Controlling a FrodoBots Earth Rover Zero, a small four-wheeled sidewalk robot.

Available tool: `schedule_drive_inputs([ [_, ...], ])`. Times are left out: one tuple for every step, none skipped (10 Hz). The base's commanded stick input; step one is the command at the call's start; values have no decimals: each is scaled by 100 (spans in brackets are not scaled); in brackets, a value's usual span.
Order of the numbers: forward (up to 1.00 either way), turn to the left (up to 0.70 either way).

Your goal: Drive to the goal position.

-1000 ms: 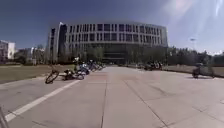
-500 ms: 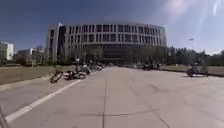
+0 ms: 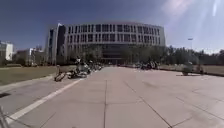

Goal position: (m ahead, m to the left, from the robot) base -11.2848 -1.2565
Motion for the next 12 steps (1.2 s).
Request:
schedule_drive_inputs([
  [-69,0],
  [-69,0],
  [-69,0],
  [-62,12],
  [-52,29],
  [-49,29],
  [-47,28],
  [-45,27],
  [-46,0],
  [-47,0],
  [-47,0],
  [-47,0],
])
